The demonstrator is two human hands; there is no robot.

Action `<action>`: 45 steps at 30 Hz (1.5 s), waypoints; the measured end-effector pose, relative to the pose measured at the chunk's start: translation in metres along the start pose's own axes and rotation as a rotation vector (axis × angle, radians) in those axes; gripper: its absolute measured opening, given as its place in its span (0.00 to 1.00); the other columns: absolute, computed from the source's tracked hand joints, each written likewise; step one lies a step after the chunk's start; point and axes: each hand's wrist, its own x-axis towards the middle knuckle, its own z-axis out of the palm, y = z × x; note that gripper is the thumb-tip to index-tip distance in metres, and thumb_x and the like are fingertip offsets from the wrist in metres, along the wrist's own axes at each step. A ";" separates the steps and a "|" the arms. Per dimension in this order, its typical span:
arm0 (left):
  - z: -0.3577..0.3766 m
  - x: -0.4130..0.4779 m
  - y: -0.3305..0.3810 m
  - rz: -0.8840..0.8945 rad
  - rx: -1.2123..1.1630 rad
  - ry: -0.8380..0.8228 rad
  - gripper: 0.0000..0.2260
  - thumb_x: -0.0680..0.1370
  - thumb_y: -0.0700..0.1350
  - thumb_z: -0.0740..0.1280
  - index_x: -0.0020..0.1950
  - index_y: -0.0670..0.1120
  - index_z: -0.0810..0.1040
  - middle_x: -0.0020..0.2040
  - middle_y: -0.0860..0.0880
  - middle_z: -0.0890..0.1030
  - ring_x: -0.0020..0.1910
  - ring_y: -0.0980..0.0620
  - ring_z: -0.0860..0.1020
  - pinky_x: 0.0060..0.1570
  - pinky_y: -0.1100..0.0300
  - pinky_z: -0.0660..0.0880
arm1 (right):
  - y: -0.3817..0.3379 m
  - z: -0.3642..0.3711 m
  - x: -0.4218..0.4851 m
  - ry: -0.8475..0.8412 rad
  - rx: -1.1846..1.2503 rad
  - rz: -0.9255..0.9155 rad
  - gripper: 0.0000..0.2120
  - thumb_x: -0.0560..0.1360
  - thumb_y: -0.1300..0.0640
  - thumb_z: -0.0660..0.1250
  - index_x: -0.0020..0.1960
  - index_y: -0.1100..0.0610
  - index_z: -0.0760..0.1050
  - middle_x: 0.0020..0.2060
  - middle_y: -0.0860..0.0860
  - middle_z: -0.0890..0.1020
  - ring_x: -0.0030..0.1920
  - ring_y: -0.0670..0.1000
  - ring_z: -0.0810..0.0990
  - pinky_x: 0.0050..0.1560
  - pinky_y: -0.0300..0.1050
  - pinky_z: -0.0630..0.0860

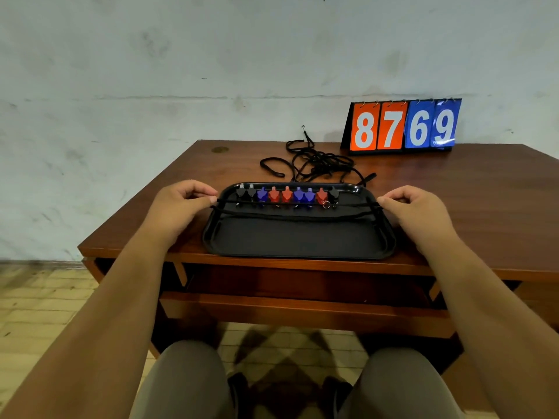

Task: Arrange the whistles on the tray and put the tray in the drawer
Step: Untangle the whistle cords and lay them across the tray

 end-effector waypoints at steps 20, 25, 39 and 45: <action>0.000 0.009 -0.007 -0.005 0.014 -0.095 0.05 0.79 0.41 0.77 0.52 0.50 0.89 0.52 0.42 0.88 0.48 0.49 0.85 0.61 0.48 0.80 | -0.002 -0.001 0.001 -0.031 -0.030 0.008 0.05 0.82 0.47 0.72 0.49 0.46 0.86 0.46 0.48 0.88 0.50 0.55 0.86 0.55 0.60 0.86; 0.000 0.009 -0.008 -0.002 0.061 -0.065 0.05 0.81 0.45 0.74 0.53 0.53 0.89 0.50 0.47 0.89 0.56 0.36 0.85 0.65 0.37 0.79 | 0.001 0.000 0.004 -0.034 -0.020 -0.001 0.06 0.82 0.47 0.71 0.49 0.45 0.86 0.47 0.46 0.87 0.50 0.52 0.86 0.55 0.58 0.85; 0.003 0.005 -0.004 -0.017 0.132 -0.011 0.05 0.82 0.47 0.72 0.50 0.53 0.89 0.47 0.52 0.90 0.52 0.43 0.88 0.63 0.40 0.81 | 0.009 0.003 0.014 -0.065 -0.195 -0.064 0.09 0.83 0.48 0.68 0.48 0.48 0.85 0.55 0.46 0.82 0.53 0.49 0.79 0.49 0.48 0.73; 0.004 0.003 -0.003 -0.030 0.151 -0.004 0.05 0.82 0.46 0.72 0.49 0.52 0.89 0.46 0.51 0.89 0.47 0.50 0.88 0.62 0.43 0.82 | 0.007 0.002 0.011 -0.040 -0.186 -0.039 0.11 0.82 0.52 0.66 0.46 0.51 0.85 0.53 0.47 0.82 0.49 0.46 0.78 0.42 0.44 0.72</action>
